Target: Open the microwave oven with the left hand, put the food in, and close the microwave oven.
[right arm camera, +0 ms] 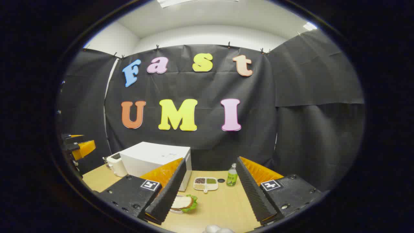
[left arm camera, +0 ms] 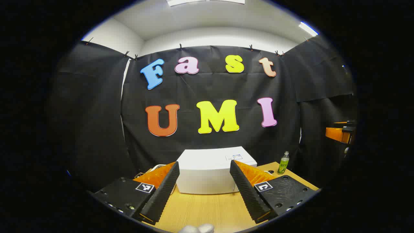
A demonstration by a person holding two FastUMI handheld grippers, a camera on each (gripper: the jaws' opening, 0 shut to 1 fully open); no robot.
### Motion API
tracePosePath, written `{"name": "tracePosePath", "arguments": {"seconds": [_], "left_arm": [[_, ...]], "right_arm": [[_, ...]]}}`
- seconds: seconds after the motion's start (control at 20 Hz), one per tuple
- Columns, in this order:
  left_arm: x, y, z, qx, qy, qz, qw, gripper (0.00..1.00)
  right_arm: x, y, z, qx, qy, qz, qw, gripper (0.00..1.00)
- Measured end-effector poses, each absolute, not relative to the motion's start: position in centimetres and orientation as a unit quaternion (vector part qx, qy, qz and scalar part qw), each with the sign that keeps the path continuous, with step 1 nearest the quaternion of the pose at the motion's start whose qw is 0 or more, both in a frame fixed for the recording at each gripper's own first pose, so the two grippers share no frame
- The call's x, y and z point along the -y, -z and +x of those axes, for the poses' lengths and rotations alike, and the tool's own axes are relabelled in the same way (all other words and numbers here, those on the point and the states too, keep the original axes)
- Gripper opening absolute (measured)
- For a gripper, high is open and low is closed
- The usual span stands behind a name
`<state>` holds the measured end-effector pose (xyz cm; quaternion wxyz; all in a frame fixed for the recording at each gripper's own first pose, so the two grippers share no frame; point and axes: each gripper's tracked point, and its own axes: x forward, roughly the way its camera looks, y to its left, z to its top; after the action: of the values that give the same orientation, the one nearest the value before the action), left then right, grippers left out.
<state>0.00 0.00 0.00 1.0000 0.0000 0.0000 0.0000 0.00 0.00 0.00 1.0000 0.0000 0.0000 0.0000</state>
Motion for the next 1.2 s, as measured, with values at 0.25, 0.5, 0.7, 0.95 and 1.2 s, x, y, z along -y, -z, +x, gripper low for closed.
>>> {"name": "tracePosePath", "arguments": {"seconds": [0.25,0.5,0.7,0.95,1.2], "left_arm": [[-0.2,0.6,0.6,-0.003,-0.004,-0.001,1.0,0.96],[0.3,1.0,1.4,-0.003,0.0,0.0,1.0,0.96],[1.4,2.7,2.9,-0.005,0.007,0.001,1.0,0.96],[4.9,7.1,6.4,-0.019,0.033,0.011,0.999,0.96],[9.2,13.9,10.7,-0.07,0.057,0.007,0.996,0.96]], "right_arm": [[-0.2,0.1,0.1,-0.001,-0.006,-0.004,1.0,0.98],[-0.3,0.1,0.3,-0.004,-0.008,-0.007,1.0,0.98],[-0.2,0.0,0.4,-0.006,-0.007,-0.005,1.0,0.99],[1.1,0.6,0.6,-0.012,0.002,-0.005,1.0,0.98],[2.0,1.0,-0.3,-0.019,0.013,-0.012,1.0,0.98]]}}
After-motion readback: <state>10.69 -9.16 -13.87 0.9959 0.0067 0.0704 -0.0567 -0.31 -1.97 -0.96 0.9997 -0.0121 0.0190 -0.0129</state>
